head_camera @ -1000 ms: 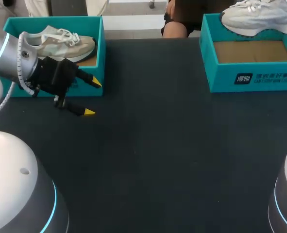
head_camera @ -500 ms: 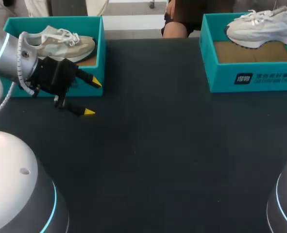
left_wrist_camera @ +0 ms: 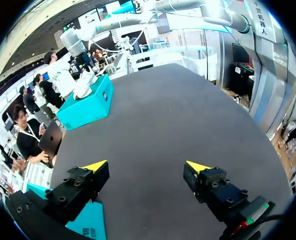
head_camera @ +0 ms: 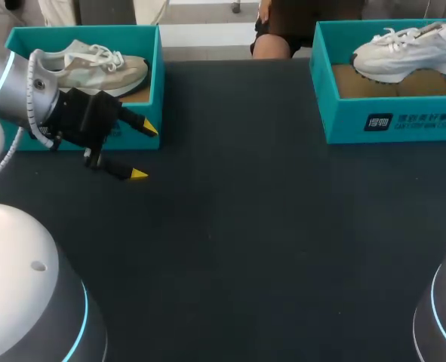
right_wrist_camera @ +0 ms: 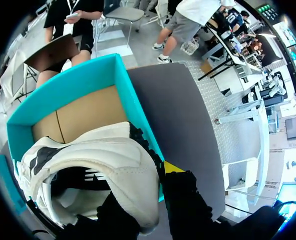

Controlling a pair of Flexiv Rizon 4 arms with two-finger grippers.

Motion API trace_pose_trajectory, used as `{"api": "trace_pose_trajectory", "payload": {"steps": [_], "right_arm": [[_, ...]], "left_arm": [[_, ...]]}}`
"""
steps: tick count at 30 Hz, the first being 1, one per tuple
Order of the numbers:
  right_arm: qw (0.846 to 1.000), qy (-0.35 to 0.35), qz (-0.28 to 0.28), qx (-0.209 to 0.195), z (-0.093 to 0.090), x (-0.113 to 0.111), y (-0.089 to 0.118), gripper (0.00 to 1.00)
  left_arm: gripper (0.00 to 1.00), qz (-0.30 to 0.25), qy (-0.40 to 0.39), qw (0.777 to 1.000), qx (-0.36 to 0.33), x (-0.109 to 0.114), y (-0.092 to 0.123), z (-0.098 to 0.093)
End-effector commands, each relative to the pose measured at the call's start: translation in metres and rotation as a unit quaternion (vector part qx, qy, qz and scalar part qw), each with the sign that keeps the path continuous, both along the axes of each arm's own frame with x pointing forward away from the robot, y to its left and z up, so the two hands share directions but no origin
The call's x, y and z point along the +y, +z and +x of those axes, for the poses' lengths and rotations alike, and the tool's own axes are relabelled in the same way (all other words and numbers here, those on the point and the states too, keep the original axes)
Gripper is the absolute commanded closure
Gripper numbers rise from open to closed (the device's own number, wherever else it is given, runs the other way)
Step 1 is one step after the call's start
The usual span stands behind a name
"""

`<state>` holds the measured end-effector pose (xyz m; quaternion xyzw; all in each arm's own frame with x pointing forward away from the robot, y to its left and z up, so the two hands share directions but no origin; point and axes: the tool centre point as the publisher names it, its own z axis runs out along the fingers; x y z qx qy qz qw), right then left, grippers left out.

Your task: Take the shoe out of the shoebox, open the shoe tongue, remove and reinsert the insole, then place the shoe into the shoebox

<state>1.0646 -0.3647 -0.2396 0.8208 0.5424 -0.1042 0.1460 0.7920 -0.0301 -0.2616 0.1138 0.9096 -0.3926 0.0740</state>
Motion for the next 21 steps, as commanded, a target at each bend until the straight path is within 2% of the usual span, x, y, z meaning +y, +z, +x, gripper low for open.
{"api": "trace_pose_trajectory", "payload": {"steps": [1,9,21], "right_arm": [[1.0,0.01,-0.001,-0.009,0.0,-0.003,-0.011,1.0],[0.999,0.031,-0.007,-0.005,-0.003,0.001,-0.03,1.0],[0.999,0.038,-0.002,0.008,-0.018,0.014,-0.056,1.0]], "left_arm": [[0.0,0.001,0.0,1.0,0.0,0.0,0.0,0.0],[0.0,0.001,0.0,1.0,0.0,0.0,0.0,0.0],[0.0,0.001,0.0,1.0,0.0,0.0,0.0,0.0]]}}
